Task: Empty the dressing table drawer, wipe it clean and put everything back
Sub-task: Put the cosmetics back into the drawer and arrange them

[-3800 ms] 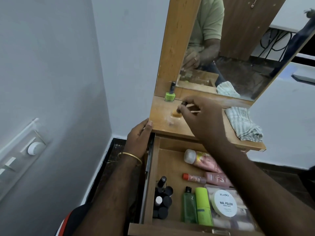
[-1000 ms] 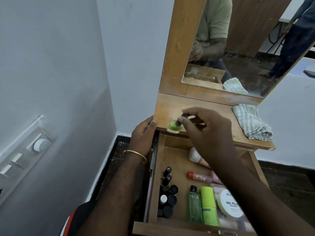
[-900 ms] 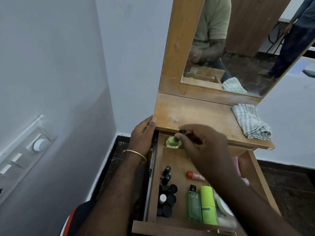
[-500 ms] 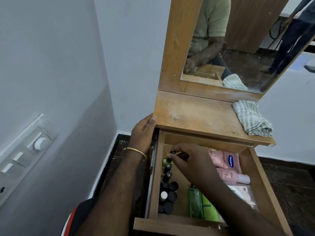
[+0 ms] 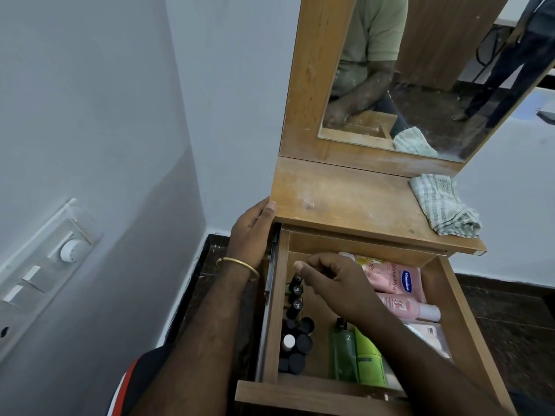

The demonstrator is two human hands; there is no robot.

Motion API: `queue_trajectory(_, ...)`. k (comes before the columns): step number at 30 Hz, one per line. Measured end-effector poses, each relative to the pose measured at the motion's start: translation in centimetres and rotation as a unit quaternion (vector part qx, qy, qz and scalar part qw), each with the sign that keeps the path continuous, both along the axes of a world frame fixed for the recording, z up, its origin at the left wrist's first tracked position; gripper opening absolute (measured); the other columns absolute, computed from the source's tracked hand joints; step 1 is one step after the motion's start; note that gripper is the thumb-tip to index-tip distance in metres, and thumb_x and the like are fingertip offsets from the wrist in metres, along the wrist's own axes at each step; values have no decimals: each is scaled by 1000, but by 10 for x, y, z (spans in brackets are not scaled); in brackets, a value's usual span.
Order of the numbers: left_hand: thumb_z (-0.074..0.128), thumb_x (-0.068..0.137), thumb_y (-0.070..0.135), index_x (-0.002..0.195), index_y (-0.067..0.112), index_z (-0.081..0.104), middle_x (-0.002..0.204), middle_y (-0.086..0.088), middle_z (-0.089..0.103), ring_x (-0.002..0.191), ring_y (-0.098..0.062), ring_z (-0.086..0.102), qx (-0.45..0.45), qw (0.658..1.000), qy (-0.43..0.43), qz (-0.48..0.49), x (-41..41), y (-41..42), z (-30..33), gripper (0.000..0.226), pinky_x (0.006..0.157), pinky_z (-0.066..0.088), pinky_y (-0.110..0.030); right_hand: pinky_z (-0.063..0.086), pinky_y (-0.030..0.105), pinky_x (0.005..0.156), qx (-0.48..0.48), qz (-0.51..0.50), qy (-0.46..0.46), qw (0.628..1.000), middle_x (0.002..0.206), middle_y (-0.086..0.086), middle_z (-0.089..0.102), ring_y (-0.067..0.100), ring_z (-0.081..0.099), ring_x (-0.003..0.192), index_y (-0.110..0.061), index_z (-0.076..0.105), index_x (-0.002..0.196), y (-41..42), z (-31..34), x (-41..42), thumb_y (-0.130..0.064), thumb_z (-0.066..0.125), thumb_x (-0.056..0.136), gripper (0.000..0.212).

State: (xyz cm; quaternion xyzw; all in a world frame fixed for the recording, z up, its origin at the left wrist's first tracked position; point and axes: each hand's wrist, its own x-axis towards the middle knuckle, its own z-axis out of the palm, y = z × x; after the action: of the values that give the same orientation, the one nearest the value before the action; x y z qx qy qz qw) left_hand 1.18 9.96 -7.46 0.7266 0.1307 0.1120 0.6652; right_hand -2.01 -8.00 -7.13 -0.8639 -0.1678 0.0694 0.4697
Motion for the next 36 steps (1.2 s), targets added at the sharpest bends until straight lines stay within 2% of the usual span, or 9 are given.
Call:
queue_trajectory(5,48,100,41,137,22,55,129,14,56,119,0,48,-5,1000,0,-7,0,0,-1,43,85,33,-5,54,51,81,-35,2,106,994,99,21,68,34,65,91,-4,67,97,0,-1,0,-79,44,81,80)
queue_trajectory(7,48,100,41,137,21,55,127,14,56,121,-2,49,-5,1000,0,-4,1,0,-1,42,89,34,-9,52,51,87,-51,6,135,990,104,22,67,34,65,95,-2,67,103,2,2,-1,-79,41,83,83)
queue_trajectory(11,49,99,41,138,22,53,133,10,55,124,-7,50,4,1000,11,2,0,0,0,44,103,42,-26,54,38,89,-32,-17,172,984,101,-3,70,13,67,94,-23,68,107,0,19,-2,-71,36,85,61)
queue_trajectory(17,61,94,32,128,20,56,128,7,57,115,-7,54,95,983,-117,103,-24,-7,36,36,91,46,-26,54,27,80,-81,-101,13,992,92,-11,70,2,64,87,-30,70,99,-78,36,12,-29,70,88,11)
queue_trajectory(20,66,91,21,104,23,67,99,14,64,92,-2,59,227,947,-222,53,-46,-31,70,13,78,47,-17,49,19,72,-207,-101,-29,973,93,-13,71,0,61,81,-30,72,97,-113,31,9,-22,74,82,17)
queue_trajectory(22,66,89,20,97,21,71,95,11,66,88,-1,59,290,927,-224,-83,-58,-54,84,9,77,46,-13,38,10,65,-243,-104,-36,964,93,-12,70,3,59,79,-29,72,96,-130,28,-2,-19,73,81,18)
queue_trajectory(25,62,91,23,104,24,71,106,5,67,98,-8,59,421,860,-117,-264,-68,-94,84,17,86,46,-22,37,17,62,-238,-109,-34,964,93,-9,67,5,57,77,-33,68,93,-146,29,-26,-21,71,83,16)
queue_trajectory(31,70,83,23,112,21,69,117,-6,68,108,-27,64,613,705,109,-339,-37,-146,31,29,91,54,-38,47,25,85,-257,-78,2,963,121,-14,63,3,55,101,-33,62,123,-156,21,-59,-46,74,80,46)
queue_trajectory(36,66,85,34,107,28,71,113,0,69,104,-26,65,631,683,132,-344,-29,-156,18,23,87,54,-35,44,24,92,-264,-59,-8,963,129,-17,58,2,51,114,-37,58,129,-157,17,-63,-56,72,78,56)
